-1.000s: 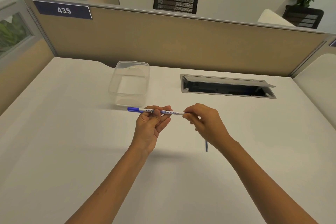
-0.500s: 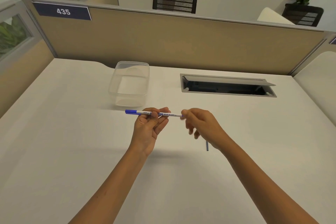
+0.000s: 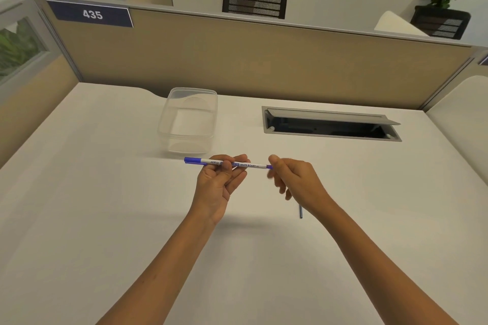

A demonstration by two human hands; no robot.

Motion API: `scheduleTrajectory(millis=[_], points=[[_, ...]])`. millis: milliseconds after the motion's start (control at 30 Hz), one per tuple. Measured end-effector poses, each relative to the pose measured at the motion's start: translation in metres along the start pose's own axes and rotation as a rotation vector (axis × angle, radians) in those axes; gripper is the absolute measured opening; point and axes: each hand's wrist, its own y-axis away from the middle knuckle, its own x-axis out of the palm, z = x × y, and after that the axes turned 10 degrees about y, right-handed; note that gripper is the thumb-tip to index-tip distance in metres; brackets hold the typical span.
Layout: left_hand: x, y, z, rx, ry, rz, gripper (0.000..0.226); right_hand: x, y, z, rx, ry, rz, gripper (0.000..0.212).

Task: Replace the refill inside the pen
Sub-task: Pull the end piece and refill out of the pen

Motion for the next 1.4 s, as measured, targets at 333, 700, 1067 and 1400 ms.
scheduleTrajectory(millis=[333, 700, 1067, 1400], points=[[0.0, -0.001, 0.003, -0.004, -0.004, -0.001, 0.012, 0.001, -0.003, -0.001, -0.201, 0.117, -0.095, 0.011], [-0.005, -0.002, 0.004, 0.0, 0.011, -0.013, 0.016, 0.0, -0.001, -0.006, -0.104, 0.015, -0.058, 0.018], [-0.011, -0.004, 0.003, -0.017, 0.017, -0.021, 0.016, -0.001, 0.001, -0.009, -0.103, 0.019, -0.058, 0.015], [-0.04, -0.01, 0.002, -0.058, 0.023, -0.02, 0.02, 0.01, -0.004, -0.028, -0.015, 0.032, -0.053, 0.028]])
